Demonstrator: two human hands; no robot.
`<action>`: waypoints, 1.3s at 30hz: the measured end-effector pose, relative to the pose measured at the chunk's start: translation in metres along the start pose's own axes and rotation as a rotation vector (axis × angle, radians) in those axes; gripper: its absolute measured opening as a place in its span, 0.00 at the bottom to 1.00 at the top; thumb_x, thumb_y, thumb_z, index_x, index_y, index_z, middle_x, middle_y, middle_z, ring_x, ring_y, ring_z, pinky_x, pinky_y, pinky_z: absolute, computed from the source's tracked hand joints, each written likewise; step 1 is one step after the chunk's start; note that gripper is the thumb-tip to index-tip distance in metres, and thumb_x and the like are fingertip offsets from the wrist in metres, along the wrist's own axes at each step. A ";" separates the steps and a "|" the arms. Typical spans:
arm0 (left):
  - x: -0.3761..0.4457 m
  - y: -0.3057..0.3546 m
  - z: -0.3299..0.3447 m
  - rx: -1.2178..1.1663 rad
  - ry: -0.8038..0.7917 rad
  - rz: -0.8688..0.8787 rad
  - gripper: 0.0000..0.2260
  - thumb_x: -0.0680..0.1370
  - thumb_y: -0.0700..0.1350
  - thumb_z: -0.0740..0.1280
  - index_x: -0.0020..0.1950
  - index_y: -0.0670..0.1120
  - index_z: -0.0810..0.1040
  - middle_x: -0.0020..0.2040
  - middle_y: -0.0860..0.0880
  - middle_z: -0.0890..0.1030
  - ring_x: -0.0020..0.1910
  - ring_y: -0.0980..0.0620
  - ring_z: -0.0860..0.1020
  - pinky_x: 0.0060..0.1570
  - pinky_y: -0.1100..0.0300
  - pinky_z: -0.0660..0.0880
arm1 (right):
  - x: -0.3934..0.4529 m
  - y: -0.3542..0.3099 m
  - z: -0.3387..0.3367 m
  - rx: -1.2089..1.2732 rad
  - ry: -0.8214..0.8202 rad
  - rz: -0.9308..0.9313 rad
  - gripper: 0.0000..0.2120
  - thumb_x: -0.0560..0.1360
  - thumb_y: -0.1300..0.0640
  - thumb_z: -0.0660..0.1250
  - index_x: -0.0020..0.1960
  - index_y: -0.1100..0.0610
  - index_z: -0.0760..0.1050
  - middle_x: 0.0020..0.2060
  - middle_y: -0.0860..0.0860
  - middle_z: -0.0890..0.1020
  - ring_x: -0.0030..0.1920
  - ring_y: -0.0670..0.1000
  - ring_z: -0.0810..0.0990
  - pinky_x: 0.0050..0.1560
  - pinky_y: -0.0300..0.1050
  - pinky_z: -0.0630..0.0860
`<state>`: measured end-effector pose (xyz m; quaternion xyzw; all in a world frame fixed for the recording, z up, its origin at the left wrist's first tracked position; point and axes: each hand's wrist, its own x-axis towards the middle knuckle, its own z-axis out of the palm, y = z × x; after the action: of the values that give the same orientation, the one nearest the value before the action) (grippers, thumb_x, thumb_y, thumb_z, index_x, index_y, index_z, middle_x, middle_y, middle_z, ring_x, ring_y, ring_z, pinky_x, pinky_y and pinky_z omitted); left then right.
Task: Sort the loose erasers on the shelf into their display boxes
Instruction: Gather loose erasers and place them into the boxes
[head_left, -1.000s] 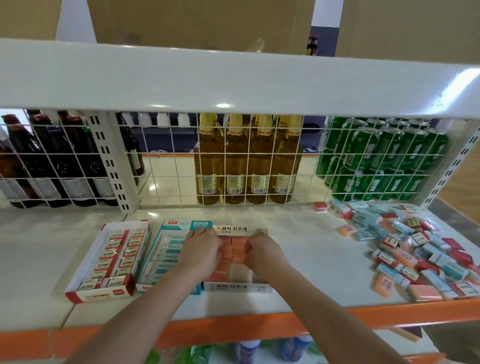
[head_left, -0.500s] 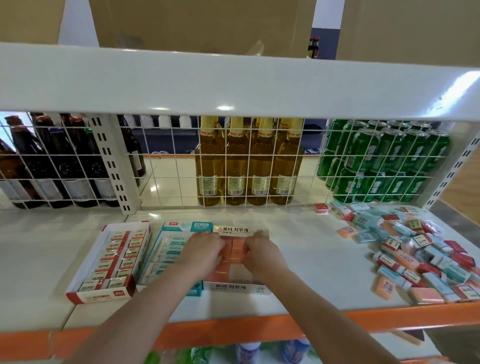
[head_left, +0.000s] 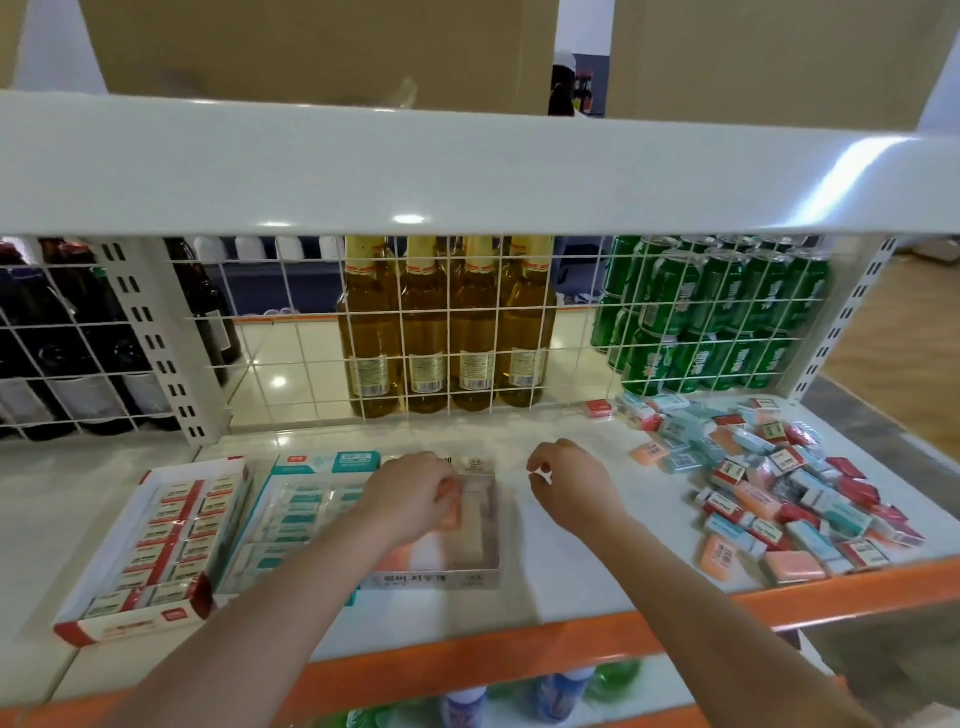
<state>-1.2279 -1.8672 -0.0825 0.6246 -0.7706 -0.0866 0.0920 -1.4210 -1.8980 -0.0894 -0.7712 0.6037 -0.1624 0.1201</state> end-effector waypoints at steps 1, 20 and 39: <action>0.005 0.006 0.001 -0.016 -0.003 0.007 0.11 0.79 0.49 0.60 0.58 0.51 0.78 0.55 0.51 0.78 0.52 0.51 0.76 0.52 0.56 0.74 | 0.000 0.008 -0.004 -0.007 0.003 0.021 0.12 0.77 0.58 0.60 0.58 0.54 0.75 0.54 0.51 0.75 0.52 0.52 0.77 0.48 0.41 0.72; 0.093 0.117 0.051 -0.108 -0.120 0.138 0.14 0.79 0.48 0.60 0.64 0.50 0.75 0.61 0.51 0.76 0.59 0.52 0.74 0.56 0.58 0.70 | 0.023 0.166 -0.061 -0.038 0.118 0.338 0.14 0.75 0.62 0.63 0.61 0.59 0.74 0.59 0.58 0.76 0.52 0.56 0.79 0.54 0.48 0.76; 0.125 0.157 0.083 -0.157 -0.077 0.027 0.15 0.80 0.47 0.59 0.65 0.48 0.74 0.62 0.50 0.74 0.59 0.52 0.75 0.54 0.60 0.71 | 0.064 0.197 -0.052 -0.085 0.091 0.337 0.11 0.76 0.56 0.63 0.57 0.56 0.76 0.60 0.55 0.70 0.59 0.54 0.72 0.57 0.49 0.76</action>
<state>-1.4222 -1.9554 -0.1193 0.6013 -0.7728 -0.1695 0.1119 -1.6034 -2.0070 -0.1097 -0.6553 0.7356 -0.1490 0.0856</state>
